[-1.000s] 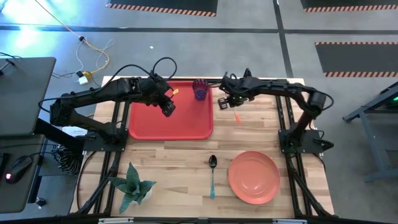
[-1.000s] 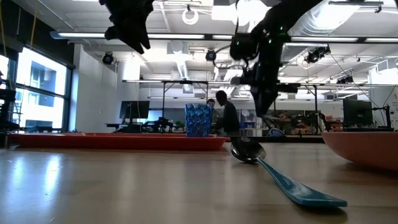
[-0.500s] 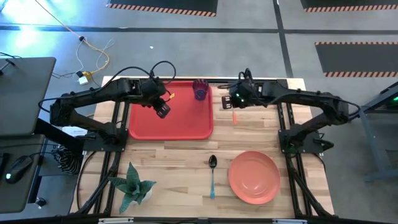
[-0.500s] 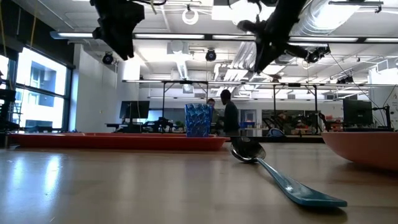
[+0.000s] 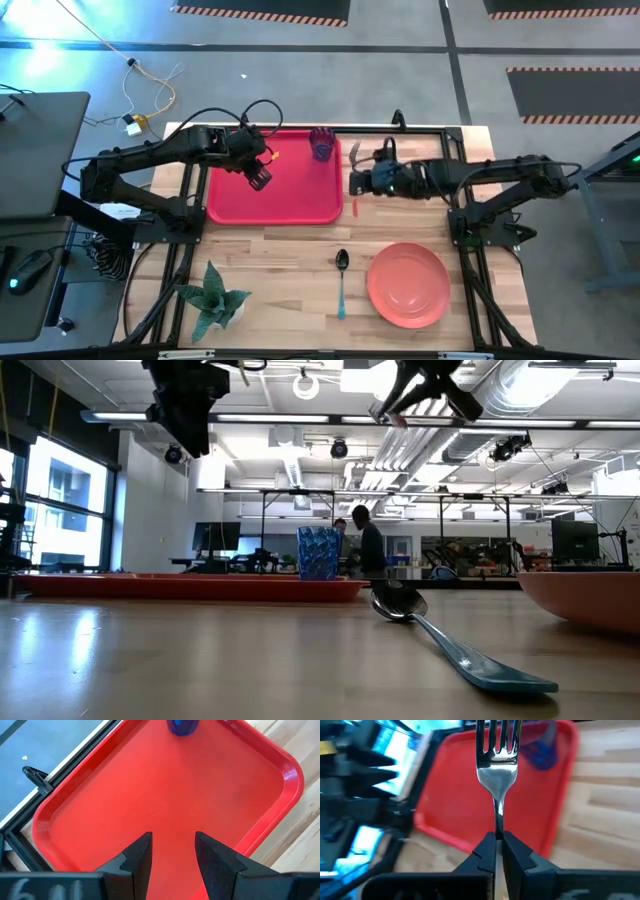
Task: Pick and place plate/cup/fork/spoon on tray
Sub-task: Put the orange fork on the left of the red serving tray
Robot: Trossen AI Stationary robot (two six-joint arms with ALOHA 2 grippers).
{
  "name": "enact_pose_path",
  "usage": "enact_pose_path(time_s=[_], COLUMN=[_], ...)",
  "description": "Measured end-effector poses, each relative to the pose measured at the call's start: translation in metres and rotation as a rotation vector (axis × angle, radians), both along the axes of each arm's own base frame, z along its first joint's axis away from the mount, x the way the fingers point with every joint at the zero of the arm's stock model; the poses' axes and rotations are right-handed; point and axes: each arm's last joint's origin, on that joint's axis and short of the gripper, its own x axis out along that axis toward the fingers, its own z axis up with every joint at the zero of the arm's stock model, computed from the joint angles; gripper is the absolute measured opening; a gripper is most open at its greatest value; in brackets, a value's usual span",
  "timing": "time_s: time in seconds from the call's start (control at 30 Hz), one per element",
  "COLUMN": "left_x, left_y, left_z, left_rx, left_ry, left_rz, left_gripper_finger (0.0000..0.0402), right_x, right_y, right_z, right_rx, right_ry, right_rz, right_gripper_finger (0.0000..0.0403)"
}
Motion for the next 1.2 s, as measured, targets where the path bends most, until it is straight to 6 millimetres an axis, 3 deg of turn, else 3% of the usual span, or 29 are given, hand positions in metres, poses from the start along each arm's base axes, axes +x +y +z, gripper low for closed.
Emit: enact_pose_path(time_s=[0.3,0.77,1.0,1.2], left_x=[-0.001,-0.001,-0.001,-0.001], left_y=[0.000,0.000,0.000,0.000], left_z=[0.000,0.000,0.000,0.000], left_rx=[0.010,-0.007,-0.021,-0.024], left_ry=[0.022,-0.001,-0.018,-0.021], left_rz=[-0.031,0.018,0.054,0.064], left_gripper_finger=[0.0138,0.0138,0.0138,0.0138], right_x=[0.012,0.051,0.091,0.114], right_y=[0.044,0.079,0.096,0.103], right_z=[-0.007,-0.032,-0.028,-0.028], right_rx=[0.042,0.096,0.096,0.081], right_ry=[-0.099,-0.208,-0.140,0.100], right_rz=[-0.010,0.057,0.181,0.233], right_gripper_finger=[0.0002,0.0002,0.0002,0.0002])
